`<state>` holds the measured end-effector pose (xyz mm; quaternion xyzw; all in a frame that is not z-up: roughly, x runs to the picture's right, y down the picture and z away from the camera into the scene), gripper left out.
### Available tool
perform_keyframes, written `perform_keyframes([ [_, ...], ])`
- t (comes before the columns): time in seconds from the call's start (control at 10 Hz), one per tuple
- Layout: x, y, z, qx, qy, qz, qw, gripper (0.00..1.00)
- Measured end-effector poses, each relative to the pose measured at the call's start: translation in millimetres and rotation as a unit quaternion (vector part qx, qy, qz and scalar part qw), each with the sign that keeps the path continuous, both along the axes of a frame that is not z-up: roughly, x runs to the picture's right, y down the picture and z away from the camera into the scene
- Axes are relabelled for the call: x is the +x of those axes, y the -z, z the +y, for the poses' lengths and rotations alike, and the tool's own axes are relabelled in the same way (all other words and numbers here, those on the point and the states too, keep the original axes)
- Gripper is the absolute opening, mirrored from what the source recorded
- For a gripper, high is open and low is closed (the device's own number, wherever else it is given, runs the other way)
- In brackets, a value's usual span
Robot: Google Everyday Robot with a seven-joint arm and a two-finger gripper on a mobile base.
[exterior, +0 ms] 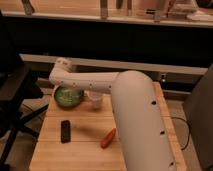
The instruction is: Place the bottle in the ceramic bowl
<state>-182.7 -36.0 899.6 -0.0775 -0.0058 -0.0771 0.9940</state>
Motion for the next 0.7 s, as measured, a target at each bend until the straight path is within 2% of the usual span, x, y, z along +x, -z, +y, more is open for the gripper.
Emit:
perform_keyframes([
  [0.1,-8,0.3,0,-0.008,0.003,-0.018,0.9998,0.44],
  [0.2,-18,0.7,0,-0.014,0.002,-0.038,0.9992,0.52],
  [0.4,-46,4.8,1,-0.032,-0.012,-0.098,0.9946,0.73],
  [0.6,-47,6.4,1,-0.042,-0.028,-0.13,0.9903,0.8],
  [0.7,-47,7.5,3,-0.048,-0.032,-0.133,0.9894,0.8],
])
